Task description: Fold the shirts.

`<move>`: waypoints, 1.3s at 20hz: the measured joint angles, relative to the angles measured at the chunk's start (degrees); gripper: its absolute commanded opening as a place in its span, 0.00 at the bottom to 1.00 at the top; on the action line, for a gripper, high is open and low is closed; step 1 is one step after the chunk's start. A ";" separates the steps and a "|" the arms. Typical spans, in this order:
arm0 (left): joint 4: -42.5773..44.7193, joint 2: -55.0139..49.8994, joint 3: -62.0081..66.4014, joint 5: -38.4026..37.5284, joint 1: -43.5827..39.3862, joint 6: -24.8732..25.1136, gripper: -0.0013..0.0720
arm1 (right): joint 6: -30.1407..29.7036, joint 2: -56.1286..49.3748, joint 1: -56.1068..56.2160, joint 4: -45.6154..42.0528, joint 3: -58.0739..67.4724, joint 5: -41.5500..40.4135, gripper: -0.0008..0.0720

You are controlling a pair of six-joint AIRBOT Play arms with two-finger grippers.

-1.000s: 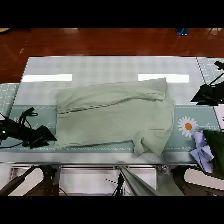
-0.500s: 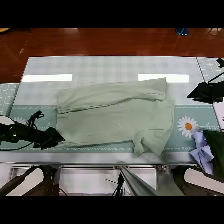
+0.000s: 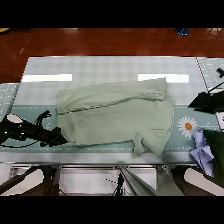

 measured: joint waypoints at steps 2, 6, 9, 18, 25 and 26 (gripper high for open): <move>0.00 -0.07 0.02 -0.07 0.07 0.83 0.06 | 0.04 3.06 -0.11 -0.17 -7.06 -0.57 0.69; 0.07 -0.11 0.00 -0.11 0.11 1.86 0.06 | -0.81 9.92 -0.17 -0.11 -19.65 -3.54 0.69; 0.11 -0.11 0.00 -0.13 0.11 2.23 0.06 | -1.42 13.16 -0.17 2.29 -25.94 -5.90 0.69; 0.20 -0.13 0.00 -0.24 0.11 2.45 0.06 | -1.84 15.08 0.28 8.59 -37.73 -15.02 0.42; 0.66 -0.15 1.75 0.00 0.11 5.75 0.06 | -0.22 15.17 6.32 14.40 -39.17 -25.70 0.06; 0.98 -0.11 2.69 -0.07 0.11 6.03 0.06 | -0.26 15.15 6.67 15.17 -37.94 -25.62 0.05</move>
